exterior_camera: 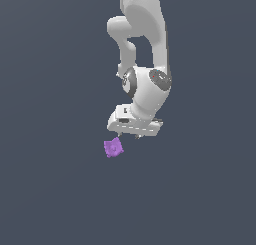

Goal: Pick up the object and move it to a goal position.

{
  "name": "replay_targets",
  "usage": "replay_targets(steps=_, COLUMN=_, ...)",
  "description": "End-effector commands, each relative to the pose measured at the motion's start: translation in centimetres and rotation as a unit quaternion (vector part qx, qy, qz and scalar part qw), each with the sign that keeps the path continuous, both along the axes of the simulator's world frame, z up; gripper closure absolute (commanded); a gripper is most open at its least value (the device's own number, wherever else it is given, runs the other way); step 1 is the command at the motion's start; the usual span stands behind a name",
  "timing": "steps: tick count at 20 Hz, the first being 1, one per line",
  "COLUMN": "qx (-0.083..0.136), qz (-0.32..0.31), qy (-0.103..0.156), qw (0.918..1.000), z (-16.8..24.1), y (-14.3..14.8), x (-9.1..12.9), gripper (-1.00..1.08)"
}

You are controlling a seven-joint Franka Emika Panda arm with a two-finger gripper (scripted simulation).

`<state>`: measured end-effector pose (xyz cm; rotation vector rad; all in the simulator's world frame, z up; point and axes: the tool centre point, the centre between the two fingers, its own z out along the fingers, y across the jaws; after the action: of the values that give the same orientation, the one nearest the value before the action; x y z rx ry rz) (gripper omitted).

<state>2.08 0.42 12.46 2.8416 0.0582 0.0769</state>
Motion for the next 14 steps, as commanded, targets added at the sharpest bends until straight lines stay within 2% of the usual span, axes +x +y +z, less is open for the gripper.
replay_targets(steps=1, qx=-0.031, qz=0.004, qy=-0.003, qw=0.9995, z=-1.1, y=-0.4, x=0.2, gripper=-0.6)
replay_targets(steps=7, qx=-0.102, qz=0.02, qy=-0.016, qw=0.9944, z=-3.4, y=-1.2, x=0.6, gripper=-0.6)
replay_targets(steps=14, qx=-0.181, qz=0.048, qy=-0.041, qw=0.9814, z=-5.3, y=-1.8, x=1.4, gripper=-0.6)
